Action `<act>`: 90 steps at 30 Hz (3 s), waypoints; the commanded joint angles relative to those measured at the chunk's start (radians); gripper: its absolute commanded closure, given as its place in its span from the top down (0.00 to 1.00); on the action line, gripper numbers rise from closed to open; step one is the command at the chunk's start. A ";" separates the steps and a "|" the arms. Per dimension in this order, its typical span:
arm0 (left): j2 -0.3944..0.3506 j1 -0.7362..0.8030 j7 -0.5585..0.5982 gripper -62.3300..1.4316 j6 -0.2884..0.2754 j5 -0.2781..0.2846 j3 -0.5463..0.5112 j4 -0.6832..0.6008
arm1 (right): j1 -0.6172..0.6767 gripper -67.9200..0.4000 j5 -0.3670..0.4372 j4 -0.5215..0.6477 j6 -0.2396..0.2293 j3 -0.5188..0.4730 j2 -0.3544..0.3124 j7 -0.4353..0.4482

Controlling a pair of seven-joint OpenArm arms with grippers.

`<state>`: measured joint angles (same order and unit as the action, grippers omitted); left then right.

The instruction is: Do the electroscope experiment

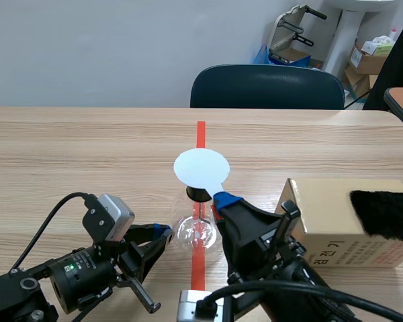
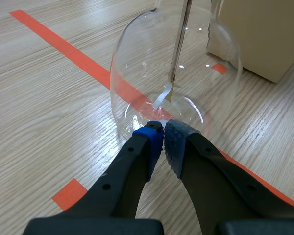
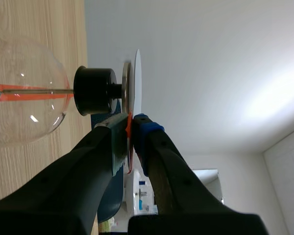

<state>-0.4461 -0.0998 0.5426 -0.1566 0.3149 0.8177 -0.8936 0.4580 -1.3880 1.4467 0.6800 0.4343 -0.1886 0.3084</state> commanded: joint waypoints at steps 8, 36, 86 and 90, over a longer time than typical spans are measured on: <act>0.014 0.000 0.014 0.12 -0.003 0.006 -0.005 -0.018 | -0.011 0.03 0.004 0.024 0.011 -0.001 -0.003 -0.189; 0.013 0.000 0.018 0.12 -0.014 0.006 -0.005 -0.018 | -0.011 0.03 0.004 0.026 0.012 -0.003 -0.003 -0.531; 0.013 0.000 0.018 0.12 -0.022 0.006 -0.005 -0.018 | -0.011 0.03 0.004 0.027 0.037 -0.003 -0.002 -0.013; 0.013 0.000 0.018 0.12 -0.022 0.006 -0.005 -0.018 | -0.011 0.03 0.004 0.027 0.037 -0.003 -0.002 -0.014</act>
<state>-0.4461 -0.0975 0.5430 -0.1684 0.3149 0.8177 -0.8936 0.4580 -1.3880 1.4483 0.7033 0.4343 -0.1886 0.2913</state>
